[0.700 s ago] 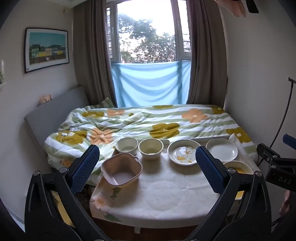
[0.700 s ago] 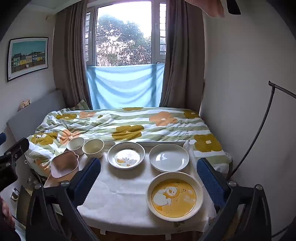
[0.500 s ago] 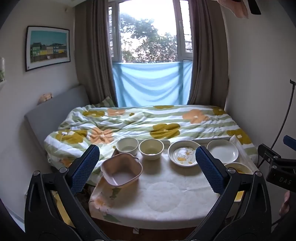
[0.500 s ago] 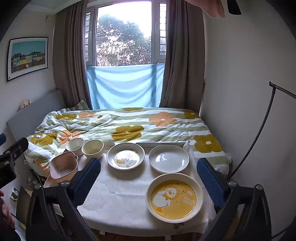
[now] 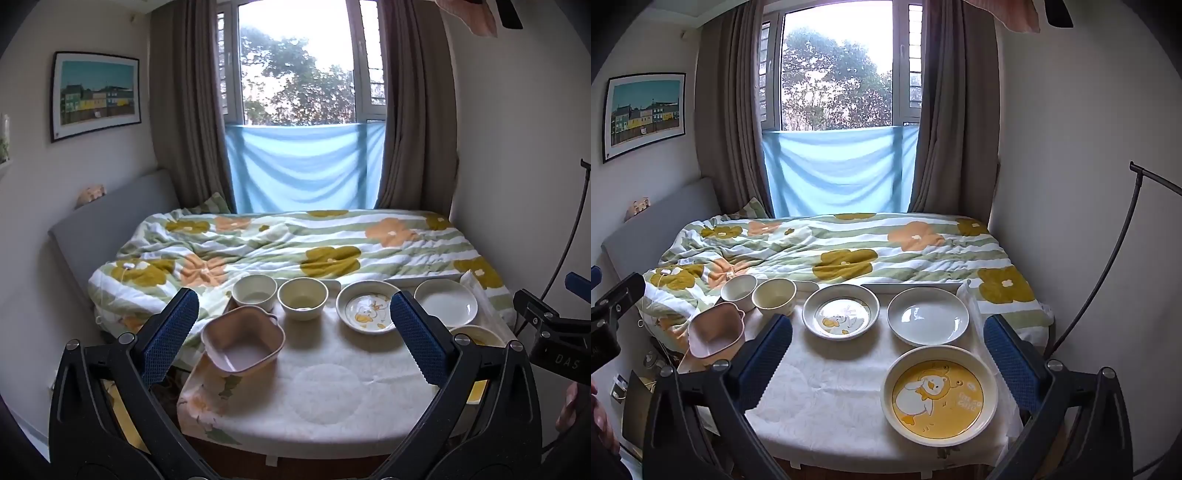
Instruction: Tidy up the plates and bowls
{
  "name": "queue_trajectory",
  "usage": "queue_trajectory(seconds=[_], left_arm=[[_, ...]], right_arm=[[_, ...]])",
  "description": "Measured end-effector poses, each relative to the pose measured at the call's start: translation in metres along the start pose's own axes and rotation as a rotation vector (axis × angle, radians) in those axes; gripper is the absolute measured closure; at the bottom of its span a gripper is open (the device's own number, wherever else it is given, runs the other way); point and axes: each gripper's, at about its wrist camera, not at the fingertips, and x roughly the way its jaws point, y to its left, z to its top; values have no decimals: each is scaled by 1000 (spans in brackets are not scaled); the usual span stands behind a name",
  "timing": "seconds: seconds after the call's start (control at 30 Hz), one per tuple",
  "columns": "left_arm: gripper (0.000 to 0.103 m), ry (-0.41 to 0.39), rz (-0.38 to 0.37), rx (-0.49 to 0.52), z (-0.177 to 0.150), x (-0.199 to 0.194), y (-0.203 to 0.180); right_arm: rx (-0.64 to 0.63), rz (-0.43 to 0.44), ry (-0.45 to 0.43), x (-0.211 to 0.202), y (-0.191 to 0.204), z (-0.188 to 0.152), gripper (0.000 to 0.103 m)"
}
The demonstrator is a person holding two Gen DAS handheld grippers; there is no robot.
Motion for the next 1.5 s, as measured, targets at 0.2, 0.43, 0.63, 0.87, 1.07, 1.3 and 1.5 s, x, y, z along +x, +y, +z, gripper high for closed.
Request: queue_trajectory(seconds=[0.2,0.43,0.63,0.87,1.07,1.3,1.5], left_arm=[[0,-2,3,2,-1,0,-3],[0,-5,2,2,-2,0,-3],[0,-6,3,2,-3,0,-5],[0,-7,-1,3,-4,-3,-6],[0,-12,-4,8,-4,-7,-7],[0,-8,-11,3,-3,-7,-3],[0,-14,-12,2,-3,-7,-1]], right_arm=[[-1,-2,2,1,-2,-2,0],[-1,0,3,2,-1,-4,0],[0,-3,4,1,-2,-4,0],[0,-9,3,2,7,-10,0],[3,-4,4,-2,6,-9,0],[3,-4,5,-2,6,-8,0],[4,-4,5,-1,6,-8,0]])
